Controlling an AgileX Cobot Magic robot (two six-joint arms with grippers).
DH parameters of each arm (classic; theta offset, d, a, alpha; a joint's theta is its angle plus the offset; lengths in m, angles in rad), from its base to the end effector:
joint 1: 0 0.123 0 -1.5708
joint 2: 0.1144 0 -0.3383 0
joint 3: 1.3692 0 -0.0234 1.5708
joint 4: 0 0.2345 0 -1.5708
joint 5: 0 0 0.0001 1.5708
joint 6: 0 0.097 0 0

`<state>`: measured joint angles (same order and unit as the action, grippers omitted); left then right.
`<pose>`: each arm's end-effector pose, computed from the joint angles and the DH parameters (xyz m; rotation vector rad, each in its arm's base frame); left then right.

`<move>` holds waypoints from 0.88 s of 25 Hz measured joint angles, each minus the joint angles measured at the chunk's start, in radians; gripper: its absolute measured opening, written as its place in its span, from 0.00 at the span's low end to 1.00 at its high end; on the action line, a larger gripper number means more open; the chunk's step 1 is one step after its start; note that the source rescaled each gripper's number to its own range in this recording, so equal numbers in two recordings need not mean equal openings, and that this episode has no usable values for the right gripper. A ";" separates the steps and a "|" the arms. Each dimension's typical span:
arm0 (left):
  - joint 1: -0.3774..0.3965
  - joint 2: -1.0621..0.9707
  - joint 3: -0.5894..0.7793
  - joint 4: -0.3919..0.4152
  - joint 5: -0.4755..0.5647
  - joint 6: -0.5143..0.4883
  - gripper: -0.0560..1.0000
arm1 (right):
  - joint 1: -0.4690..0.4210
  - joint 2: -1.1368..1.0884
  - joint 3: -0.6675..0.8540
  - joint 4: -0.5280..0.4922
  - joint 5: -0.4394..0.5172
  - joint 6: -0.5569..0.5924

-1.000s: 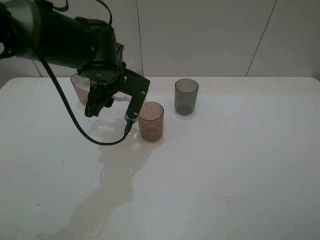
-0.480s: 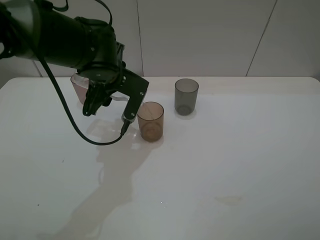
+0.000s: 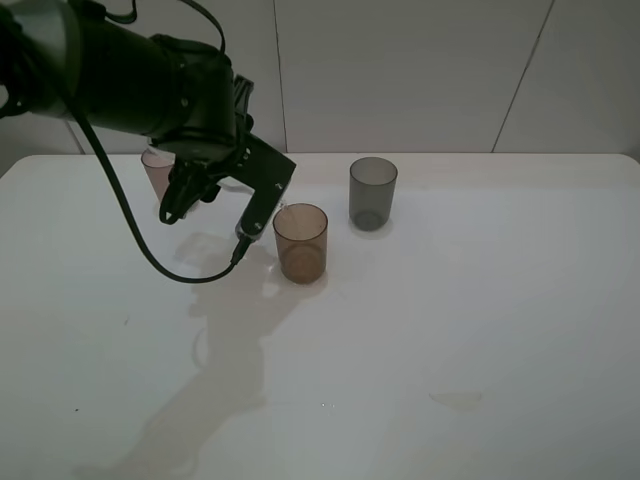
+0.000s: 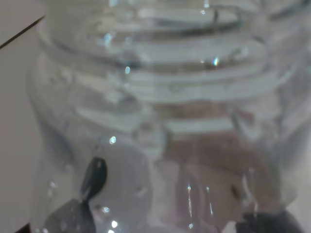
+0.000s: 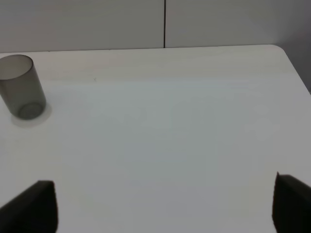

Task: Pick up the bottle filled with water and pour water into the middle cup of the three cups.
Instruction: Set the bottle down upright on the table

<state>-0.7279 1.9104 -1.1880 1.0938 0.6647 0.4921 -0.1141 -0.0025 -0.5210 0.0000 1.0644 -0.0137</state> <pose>0.3311 -0.2238 0.2393 2.2354 1.3902 1.0207 -0.0699 0.0080 0.2718 0.1016 2.0229 -0.0808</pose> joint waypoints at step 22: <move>-0.023 0.000 0.000 0.141 -0.008 0.001 0.07 | 0.000 0.000 0.000 0.000 0.000 0.000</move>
<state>-0.7507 1.9104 -1.1880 1.2343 0.6566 0.4933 -0.1141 -0.0025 -0.5210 0.0000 1.0644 -0.0137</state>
